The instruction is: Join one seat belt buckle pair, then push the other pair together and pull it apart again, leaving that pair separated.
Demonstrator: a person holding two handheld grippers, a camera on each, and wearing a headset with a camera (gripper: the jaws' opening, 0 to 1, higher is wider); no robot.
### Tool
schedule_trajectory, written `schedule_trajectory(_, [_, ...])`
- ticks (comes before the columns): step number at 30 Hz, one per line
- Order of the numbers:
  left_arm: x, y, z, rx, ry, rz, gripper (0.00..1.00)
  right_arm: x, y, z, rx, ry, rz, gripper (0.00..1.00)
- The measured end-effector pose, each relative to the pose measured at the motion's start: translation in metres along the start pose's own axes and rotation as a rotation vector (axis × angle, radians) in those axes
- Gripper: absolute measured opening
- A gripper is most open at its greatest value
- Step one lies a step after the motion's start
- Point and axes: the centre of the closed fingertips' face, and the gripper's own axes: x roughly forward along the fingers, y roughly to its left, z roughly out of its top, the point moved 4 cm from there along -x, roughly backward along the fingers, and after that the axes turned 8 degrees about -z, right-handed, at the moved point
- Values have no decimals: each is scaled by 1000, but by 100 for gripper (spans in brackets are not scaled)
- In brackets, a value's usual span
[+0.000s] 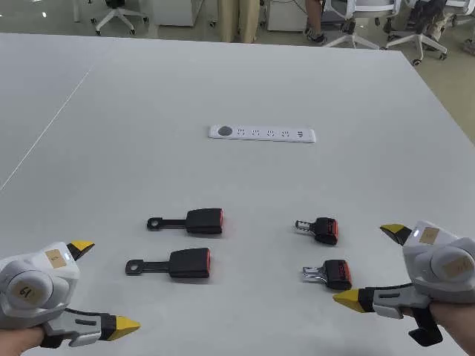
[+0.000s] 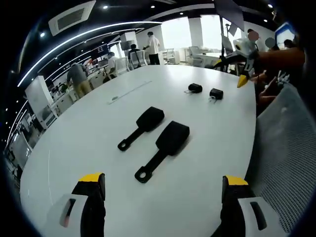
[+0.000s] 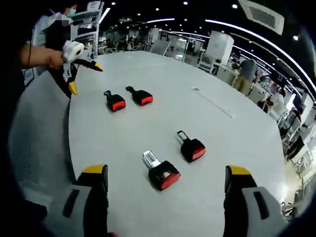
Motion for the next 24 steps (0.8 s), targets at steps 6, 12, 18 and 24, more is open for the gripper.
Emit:
schedule_trajectory(6, [3,-1,3,6,1,-2,99,3,9,-2,-4,1,15,99])
schedule_trajectory(12, [5,-4,8,6,-4,-8,98,4,11,2,-18,-7,19,99])
schedule_trajectory(18, [3,-7,12,10,-7,-9,98,3,7,2,-21,-12,13,98])
schedule_trajectory(24, [2,-7,11,8,-3,-7,98,2,7,0,-14,-4,11,98])
